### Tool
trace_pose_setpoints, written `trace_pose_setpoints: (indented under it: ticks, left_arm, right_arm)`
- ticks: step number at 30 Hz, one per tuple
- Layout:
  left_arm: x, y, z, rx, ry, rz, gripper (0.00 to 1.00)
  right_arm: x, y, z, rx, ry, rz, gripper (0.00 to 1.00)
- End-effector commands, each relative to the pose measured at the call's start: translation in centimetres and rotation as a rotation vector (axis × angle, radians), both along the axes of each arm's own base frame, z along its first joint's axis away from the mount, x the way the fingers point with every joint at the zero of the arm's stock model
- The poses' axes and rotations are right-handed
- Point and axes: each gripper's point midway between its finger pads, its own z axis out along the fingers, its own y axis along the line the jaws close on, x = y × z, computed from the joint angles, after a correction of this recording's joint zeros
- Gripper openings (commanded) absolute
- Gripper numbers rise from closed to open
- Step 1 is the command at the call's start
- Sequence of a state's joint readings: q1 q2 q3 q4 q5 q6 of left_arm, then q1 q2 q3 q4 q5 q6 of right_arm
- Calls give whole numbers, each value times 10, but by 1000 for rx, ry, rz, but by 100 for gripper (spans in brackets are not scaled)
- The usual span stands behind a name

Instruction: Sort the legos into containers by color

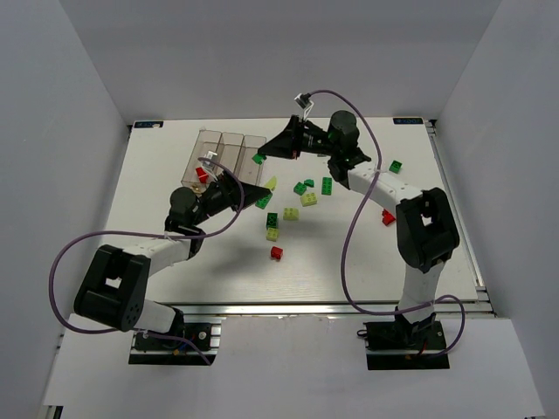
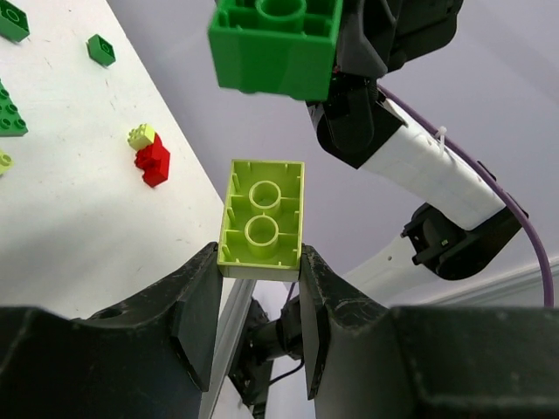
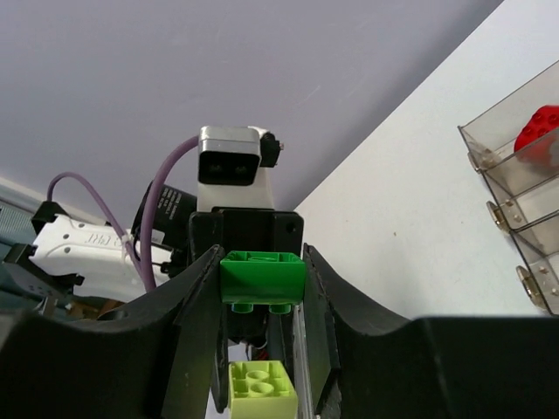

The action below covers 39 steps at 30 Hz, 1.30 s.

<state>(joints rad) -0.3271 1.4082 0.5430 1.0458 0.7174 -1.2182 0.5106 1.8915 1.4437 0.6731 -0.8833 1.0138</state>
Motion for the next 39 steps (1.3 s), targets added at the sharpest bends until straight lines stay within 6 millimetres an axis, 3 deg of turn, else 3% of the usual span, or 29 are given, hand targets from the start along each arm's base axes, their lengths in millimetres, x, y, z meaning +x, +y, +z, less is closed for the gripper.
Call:
trace_pose_setpoints:
  ticks: [1, 3, 4, 6, 7, 9, 10, 11, 12, 13, 17, 20, 21, 27, 30, 33, 34, 39]
  left_arm:
    - [-9, -1, 3, 12, -31, -25, 8]
    - [-11, 1, 3, 37, -48, -17, 6]
    - [-7, 1, -10, 83, 9, 1, 6]
    - [1, 9, -17, 196, -29, 64, 6]
    - [10, 16, -35, 279, 63, 117, 7]
    - [20, 34, -46, 404, 69, 195, 5]
    - [25, 48, -57, 479, 154, 254, 5]
    - [26, 57, -62, 516, 182, 282, 5]
    - [28, 69, -60, 551, 183, 324, 4]
    - [21, 79, -74, 609, 256, 339, 4]
    - [21, 109, -66, 686, 300, 470, 5]
    - [10, 119, -69, 729, 368, 488, 5]
    - [6, 124, -71, 751, 397, 503, 5]
    - [-6, 138, -58, 761, 423, 572, 5]
    - [-6, 138, -59, 760, 447, 571, 5]
    - [1, 135, -54, 737, 460, 566, 6]
    - [3, 132, -49, 721, 456, 561, 6]
    - [16, 124, -43, 690, 485, 543, 7]
  right_arm:
    - [12, 3, 18, 36, -72, -39, 10]
    - [26, 6, 3, -18, -98, -87, 9]
    - [34, 10, 10, -38, -147, -109, 8]
    - [49, 20, -19, -159, -167, -151, 7]
    - [60, 25, -9, -185, -312, -172, 7]
    - [77, 33, -34, -272, -337, -196, 8]
    - [88, 36, -23, -277, -431, -217, 9]
    - [97, 39, -38, -303, -441, -223, 9]
    - [103, 44, -40, -319, -469, -242, 9]
    - [109, 46, -45, -338, -484, -251, 10]
    - [123, 70, -63, -374, -581, -258, 10]
    - [128, 88, -82, -408, -613, -286, 13]
    - [129, 95, -79, -409, -640, -304, 13]
    - [135, 123, -99, -411, -724, -355, 19]
    - [137, 133, -114, -426, -736, -369, 25]
    - [141, 136, -126, -442, -743, -384, 38]
    - [141, 137, -133, -452, -742, -380, 47]
    - [142, 138, -146, -466, -733, -381, 60]
